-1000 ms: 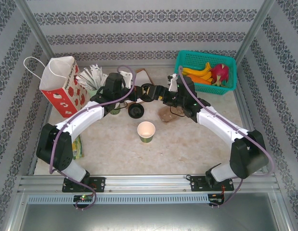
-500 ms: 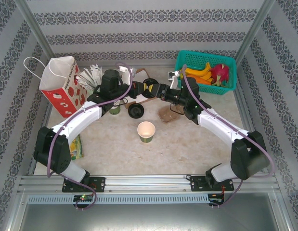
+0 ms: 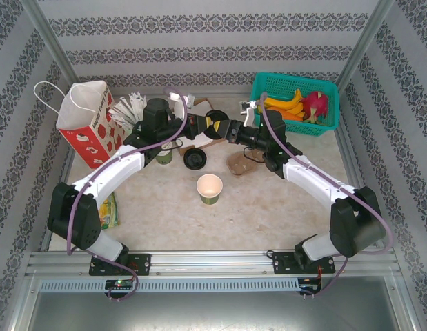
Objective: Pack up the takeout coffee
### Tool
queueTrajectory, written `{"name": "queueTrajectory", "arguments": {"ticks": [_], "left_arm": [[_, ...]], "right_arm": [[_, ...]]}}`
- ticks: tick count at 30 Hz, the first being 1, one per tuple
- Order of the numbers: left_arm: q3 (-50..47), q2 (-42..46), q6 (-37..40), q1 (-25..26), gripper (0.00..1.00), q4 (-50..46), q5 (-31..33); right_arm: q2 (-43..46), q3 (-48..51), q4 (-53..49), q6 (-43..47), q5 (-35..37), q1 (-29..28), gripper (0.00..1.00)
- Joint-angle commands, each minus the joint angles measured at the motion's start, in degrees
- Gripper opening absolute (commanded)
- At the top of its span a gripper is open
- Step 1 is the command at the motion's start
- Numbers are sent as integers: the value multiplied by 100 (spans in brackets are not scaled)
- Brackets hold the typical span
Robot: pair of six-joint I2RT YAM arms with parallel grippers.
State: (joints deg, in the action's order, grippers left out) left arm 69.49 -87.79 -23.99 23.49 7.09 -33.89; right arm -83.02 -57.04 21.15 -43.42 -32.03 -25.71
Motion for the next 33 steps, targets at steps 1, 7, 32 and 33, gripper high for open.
{"name": "queueTrajectory", "arguments": {"ticks": [1,7,32,33], "left_arm": [[-8,178,16,-43,11,122,-231],[-458,584,-487,-432,38,566,-628],[576,1403,703,-1254,100,-2943,-1286],[680,1360,839,-1252,100,-3148,-1317]], "right_arm": [[107,-162,-74,832,4,-38,13],[401,-374,-1035,2746,919,-48,10],[908,348,-45,14565,3418,-1970,5],[891,401,19,14799,3378,-1997,5]]}}
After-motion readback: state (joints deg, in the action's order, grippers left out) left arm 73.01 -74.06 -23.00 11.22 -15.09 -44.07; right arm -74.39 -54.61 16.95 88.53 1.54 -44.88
